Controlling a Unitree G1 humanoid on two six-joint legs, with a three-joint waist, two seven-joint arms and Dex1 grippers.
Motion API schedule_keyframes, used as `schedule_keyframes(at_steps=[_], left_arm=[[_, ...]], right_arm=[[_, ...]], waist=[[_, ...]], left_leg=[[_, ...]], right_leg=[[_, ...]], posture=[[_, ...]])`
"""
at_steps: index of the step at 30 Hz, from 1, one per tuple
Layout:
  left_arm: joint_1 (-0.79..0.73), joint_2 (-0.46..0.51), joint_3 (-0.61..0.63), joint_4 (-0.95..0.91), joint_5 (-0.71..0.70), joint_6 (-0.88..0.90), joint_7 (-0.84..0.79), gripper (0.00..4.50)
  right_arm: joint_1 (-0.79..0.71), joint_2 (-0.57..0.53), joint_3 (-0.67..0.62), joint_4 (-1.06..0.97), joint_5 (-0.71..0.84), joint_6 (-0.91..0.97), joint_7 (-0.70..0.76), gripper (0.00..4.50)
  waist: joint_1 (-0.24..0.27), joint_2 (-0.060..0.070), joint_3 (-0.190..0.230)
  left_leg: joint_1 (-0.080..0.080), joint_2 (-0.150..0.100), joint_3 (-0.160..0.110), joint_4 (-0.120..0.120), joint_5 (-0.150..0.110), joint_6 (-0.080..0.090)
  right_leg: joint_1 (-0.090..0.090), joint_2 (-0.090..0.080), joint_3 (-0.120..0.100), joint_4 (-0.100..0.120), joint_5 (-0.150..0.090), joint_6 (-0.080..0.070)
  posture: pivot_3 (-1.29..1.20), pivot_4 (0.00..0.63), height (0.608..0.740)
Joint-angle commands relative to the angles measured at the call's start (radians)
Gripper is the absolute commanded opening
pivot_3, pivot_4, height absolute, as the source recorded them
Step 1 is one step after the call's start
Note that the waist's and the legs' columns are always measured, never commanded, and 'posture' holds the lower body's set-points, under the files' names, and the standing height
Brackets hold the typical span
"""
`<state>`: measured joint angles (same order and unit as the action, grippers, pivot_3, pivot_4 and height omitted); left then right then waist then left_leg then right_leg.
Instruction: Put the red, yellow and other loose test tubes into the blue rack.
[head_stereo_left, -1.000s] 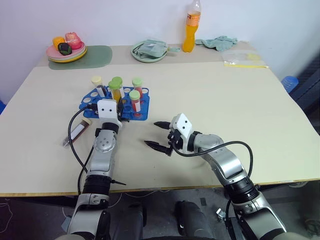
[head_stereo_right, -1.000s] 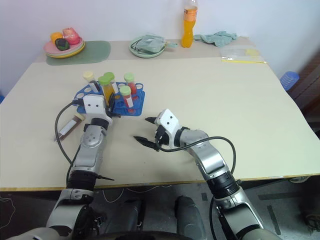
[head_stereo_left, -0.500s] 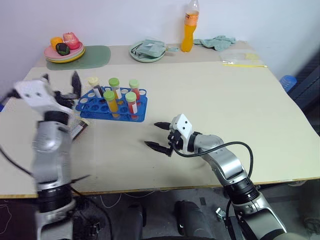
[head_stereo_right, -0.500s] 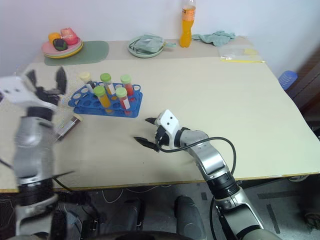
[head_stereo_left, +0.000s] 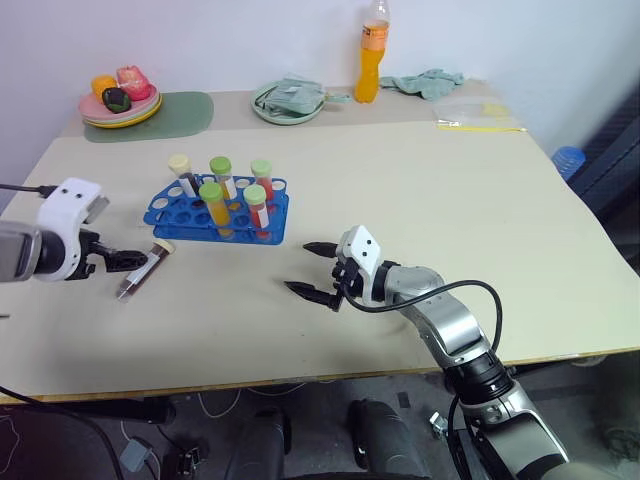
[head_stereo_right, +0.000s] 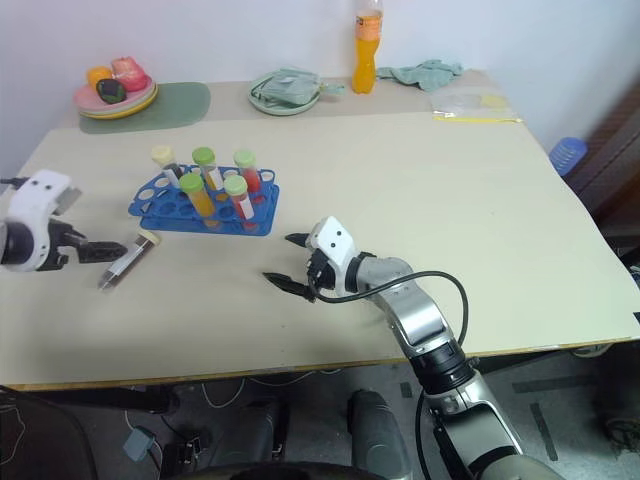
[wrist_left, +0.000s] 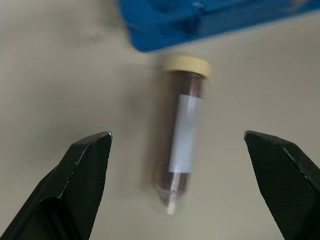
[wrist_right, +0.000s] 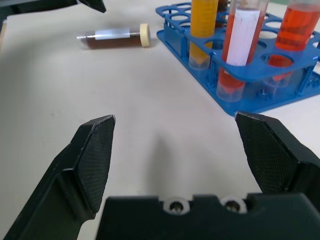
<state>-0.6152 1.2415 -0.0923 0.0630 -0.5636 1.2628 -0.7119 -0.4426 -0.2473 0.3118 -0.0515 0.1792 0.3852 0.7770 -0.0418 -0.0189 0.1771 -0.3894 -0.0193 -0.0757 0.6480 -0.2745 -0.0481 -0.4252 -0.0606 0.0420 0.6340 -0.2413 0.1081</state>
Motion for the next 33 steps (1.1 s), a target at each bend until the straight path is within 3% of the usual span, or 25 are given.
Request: schedule_keyframes(at_steps=[1,4,7,8,10,15,16,19,23,25,27,30,33], left_arm=[[-0.147,-0.007,-0.216,0.121,0.139,-0.021,-0.137,4.35],[-0.238,-0.050,-0.371,0.257,0.269,-0.094,-0.227,4.35],[-0.286,-0.096,-0.446,0.359,0.347,-0.143,-0.303,4.35],[-0.296,-0.112,-0.463,0.390,0.370,-0.155,-0.321,4.14],[-0.311,-0.128,-0.486,0.428,0.411,-0.180,-0.361,3.52],[-0.299,-0.088,-0.444,0.433,0.444,-0.224,-0.451,0.96],[-0.284,-0.065,-0.427,0.420,0.440,-0.233,-0.473,0.74],[-0.212,0.017,-0.308,0.390,0.396,-0.282,-0.500,0.74],[-0.138,0.037,-0.003,0.444,0.288,-0.310,-0.420,0.74],[-0.032,-0.039,0.301,0.387,0.252,-0.476,-0.228,0.74],[0.077,-0.157,0.529,0.250,0.265,-0.584,-0.019,0.74],[0.156,-0.367,0.650,0.023,0.266,-0.650,0.199,0.74],[0.170,-0.578,0.646,-0.146,0.282,-0.740,0.382,0.74]], right_arm=[[-0.018,0.013,0.003,-0.014,0.005,-0.025,0.005,4.26],[-0.012,0.014,0.001,-0.021,0.003,-0.025,-0.002,4.26],[-0.001,0.011,-0.004,-0.032,0.003,-0.021,-0.012,4.26],[0.005,0.009,-0.006,-0.039,0.003,-0.018,-0.017,4.26],[0.009,0.007,-0.008,-0.045,0.003,-0.015,-0.023,4.26],[0.013,-0.003,-0.005,-0.056,0.008,-0.012,-0.021,4.26],[0.014,-0.009,-0.004,-0.060,0.011,-0.011,-0.012,4.26],[0.021,-0.031,-0.005,-0.081,0.039,-0.011,0.036,4.26],[0.027,-0.052,-0.014,-0.112,0.100,-0.004,0.112,4.26],[0.025,-0.049,-0.021,-0.120,0.134,-0.008,0.144,4.26],[0.017,-0.038,-0.022,-0.114,0.151,-0.019,0.160,4.26],[-0.002,-0.033,-0.013,-0.085,0.152,-0.017,0.175,4.26],[-0.021,-0.022,-0.006,-0.053,0.140,-0.021,0.175,4.26]], waist=[[-0.002,0.000,0.000],[-0.004,0.000,0.000],[-0.005,0.000,0.000],[-0.003,0.000,0.000],[-0.003,0.000,0.000],[-0.003,-0.001,0.001],[-0.005,-0.001,0.001],[-0.011,-0.001,0.001],[-0.004,-0.001,0.001],[-0.003,-0.001,0.001],[0.003,-0.001,0.001],[0.017,-0.002,0.000],[0.034,-0.005,0.000]], left_leg=[[0.000,0.000,0.000,0.000,0.000,0.000],[0.000,0.000,0.001,0.000,0.000,0.000],[-0.001,0.001,0.001,0.000,0.000,0.000],[-0.001,0.001,0.001,0.000,0.000,0.000],[-0.001,0.001,0.001,0.000,0.000,0.000],[-0.002,0.001,0.001,0.001,0.000,0.000],[-0.002,0.001,0.001,0.001,0.000,0.000],[-0.002,0.001,0.001,0.001,0.000,0.000],[-0.002,0.001,0.001,0.001,0.000,0.001],[-0.002,0.001,0.001,0.002,0.000,0.001],[-0.002,0.002,-0.002,0.002,0.000,0.001],[-0.001,0.002,-0.003,0.003,0.000,0.001],[-0.002,0.000,-0.003,0.004,0.000,0.001]], right_leg=[[0.000,0.000,0.000,0.000,0.000,0.000],[-0.001,0.001,0.001,0.000,0.000,0.000],[-0.002,0.001,0.001,0.000,0.000,0.000],[-0.002,0.001,0.001,0.000,0.000,0.000],[-0.002,0.001,0.001,0.000,0.000,0.000],[-0.002,0.001,0.001,0.000,0.000,0.000],[-0.002,0.001,0.001,0.001,0.000,0.000],[-0.003,0.001,0.002,0.001,0.000,0.000],[-0.003,0.000,0.002,0.001,0.000,0.000],[-0.003,0.000,0.001,0.002,0.000,0.000],[-0.002,-0.002,0.000,0.002,0.000,0.001],[-0.002,-0.005,0.001,0.002,0.000,0.001],[-0.002,-0.005,0.001,0.002,0.000,0.001]], posture=[[0.00,0.150,0.740],[0.00,0.150,0.740],[0.00,0.150,0.740],[0.00,0.150,0.740],[0.00,0.150,0.740],[0.00,0.150,0.740],[0.00,0.150,0.740],[0.00,0.150,0.740],[0.00,0.150,0.740],[0.00,0.150,0.740],[0.00,0.150,0.740],[0.00,0.150,0.740],[0.00,0.150,0.740]])
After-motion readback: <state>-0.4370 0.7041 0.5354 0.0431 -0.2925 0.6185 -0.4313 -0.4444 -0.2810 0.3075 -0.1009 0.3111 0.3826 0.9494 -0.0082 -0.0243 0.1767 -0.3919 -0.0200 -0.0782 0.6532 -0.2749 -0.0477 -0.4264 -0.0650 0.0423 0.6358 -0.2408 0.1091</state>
